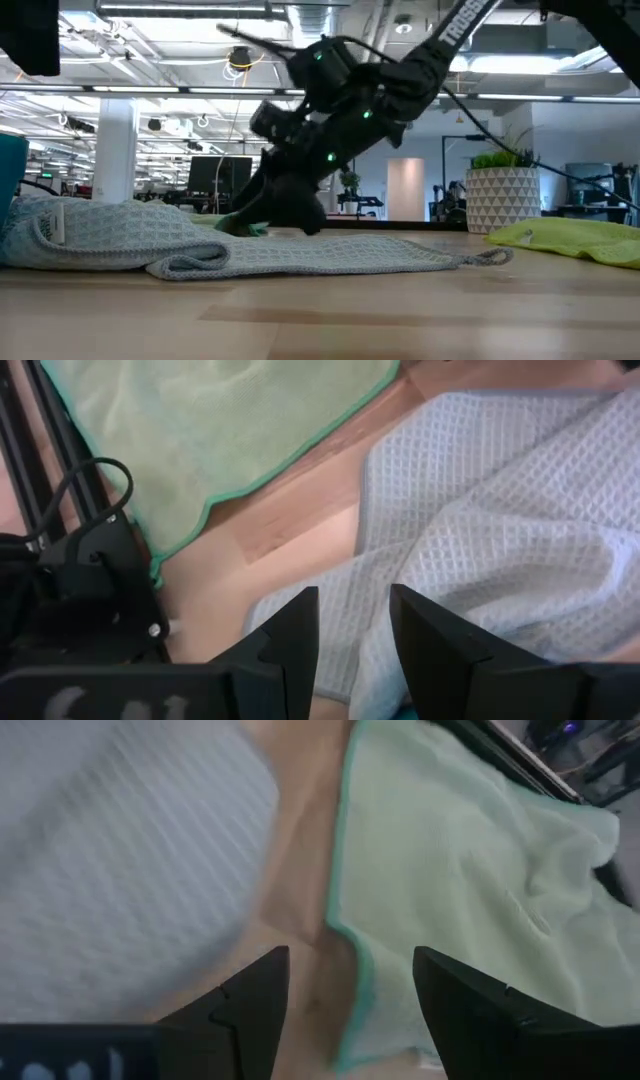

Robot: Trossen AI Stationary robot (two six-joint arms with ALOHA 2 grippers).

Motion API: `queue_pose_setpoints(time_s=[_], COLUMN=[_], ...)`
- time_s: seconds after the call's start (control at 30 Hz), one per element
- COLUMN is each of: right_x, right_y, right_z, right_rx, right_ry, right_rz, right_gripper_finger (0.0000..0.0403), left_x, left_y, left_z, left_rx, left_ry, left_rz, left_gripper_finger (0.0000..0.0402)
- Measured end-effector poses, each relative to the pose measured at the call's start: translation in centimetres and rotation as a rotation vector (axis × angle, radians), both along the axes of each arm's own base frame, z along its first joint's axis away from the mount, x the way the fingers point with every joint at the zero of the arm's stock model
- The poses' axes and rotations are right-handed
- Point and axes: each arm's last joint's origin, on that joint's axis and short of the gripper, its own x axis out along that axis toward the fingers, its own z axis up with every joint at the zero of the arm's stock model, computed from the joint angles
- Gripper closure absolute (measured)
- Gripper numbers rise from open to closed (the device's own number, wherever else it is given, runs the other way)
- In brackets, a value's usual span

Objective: Fold microfiber towels
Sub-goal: Fold the light green microfiber cloth

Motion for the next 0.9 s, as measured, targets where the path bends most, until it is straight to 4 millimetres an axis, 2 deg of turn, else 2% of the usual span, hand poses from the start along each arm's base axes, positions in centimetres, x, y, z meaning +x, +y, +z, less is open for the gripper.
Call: queue_pose_setpoints(time_s=[0.13, 0.43, 0.53, 0.7, 0.9], right_x=[0.7, 0.6, 0.6, 0.4, 0.1], right_y=[-0.6, -1.0, -1.1, -1.5, -1.6], right_z=[-0.5, -0.4, -0.4, -0.4, -0.7], right_rx=[-0.146, -0.164, -0.197, -0.245, -0.249], right_ry=[0.008, 0.024, 0.031, 0.049, 0.105], right_rz=[-0.036, -0.081, -0.132, -0.205, -0.214], right_gripper_finger=[0.0165, 0.0166, 0.0179, 0.0232, 0.0331], left_x=[0.3, 0.7, 0.8, 0.8, 0.8], left_y=[0.3, 0.9, 0.9, 0.9, 0.9], left_z=[0.0, 0.0, 0.0, 0.0, 0.0], left_rx=[0.0, 0.0, 0.0, -0.001, -0.001], left_ry=[0.001, 0.001, 0.001, -0.003, -0.004], left_rz=[0.016, 0.042, 0.045, 0.051, 0.052], left_gripper_finger=[0.0283, 0.0283, 0.0283, 0.0283, 0.0283])
